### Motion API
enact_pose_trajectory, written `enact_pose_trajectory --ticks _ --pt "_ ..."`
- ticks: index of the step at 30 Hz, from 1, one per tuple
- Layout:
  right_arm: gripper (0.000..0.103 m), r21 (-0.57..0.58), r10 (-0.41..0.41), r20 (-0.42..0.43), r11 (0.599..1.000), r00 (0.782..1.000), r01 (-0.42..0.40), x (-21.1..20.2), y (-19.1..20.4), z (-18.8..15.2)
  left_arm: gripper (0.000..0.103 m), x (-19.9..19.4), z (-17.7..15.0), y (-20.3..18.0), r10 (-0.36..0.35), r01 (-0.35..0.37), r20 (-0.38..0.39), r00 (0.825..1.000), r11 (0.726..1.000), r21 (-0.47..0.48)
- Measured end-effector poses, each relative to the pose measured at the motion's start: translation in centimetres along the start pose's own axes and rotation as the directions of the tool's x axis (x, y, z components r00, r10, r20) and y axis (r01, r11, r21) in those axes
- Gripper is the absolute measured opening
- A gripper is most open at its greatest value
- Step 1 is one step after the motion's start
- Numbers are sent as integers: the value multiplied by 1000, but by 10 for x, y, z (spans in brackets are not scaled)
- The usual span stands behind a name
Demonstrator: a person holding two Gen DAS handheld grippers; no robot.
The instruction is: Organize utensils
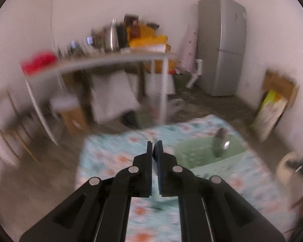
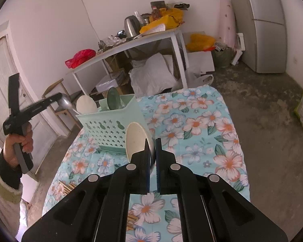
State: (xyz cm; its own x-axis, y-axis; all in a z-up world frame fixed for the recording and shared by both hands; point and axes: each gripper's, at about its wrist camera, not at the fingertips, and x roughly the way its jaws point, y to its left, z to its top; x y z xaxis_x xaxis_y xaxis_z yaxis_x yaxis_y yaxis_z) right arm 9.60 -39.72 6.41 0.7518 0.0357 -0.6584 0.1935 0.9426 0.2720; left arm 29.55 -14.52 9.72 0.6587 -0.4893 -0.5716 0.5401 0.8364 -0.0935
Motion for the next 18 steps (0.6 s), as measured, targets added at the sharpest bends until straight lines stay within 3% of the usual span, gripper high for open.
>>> enact_pose_trajectory --ticks 2,6,12,18 --pt "3 -3 -1 -3 1000 1000 1 1 1 0 6 7 -2 12 -77 75 -18 997 992 -98" --pt "3 -9 -3 -2 1000 1000 3 1 4 1 14 21 -10 31 -206 187 -45 978 946 -267" --pt "3 -3 -2 36 1000 999 2 -5 9 12 22 19 -16 37 -233 211 -31 972 925 -317" --pt "3 46 -9 154 999 988 2 -11 20 42 31 0 -32 39 -246 229 -12 969 919 -321"
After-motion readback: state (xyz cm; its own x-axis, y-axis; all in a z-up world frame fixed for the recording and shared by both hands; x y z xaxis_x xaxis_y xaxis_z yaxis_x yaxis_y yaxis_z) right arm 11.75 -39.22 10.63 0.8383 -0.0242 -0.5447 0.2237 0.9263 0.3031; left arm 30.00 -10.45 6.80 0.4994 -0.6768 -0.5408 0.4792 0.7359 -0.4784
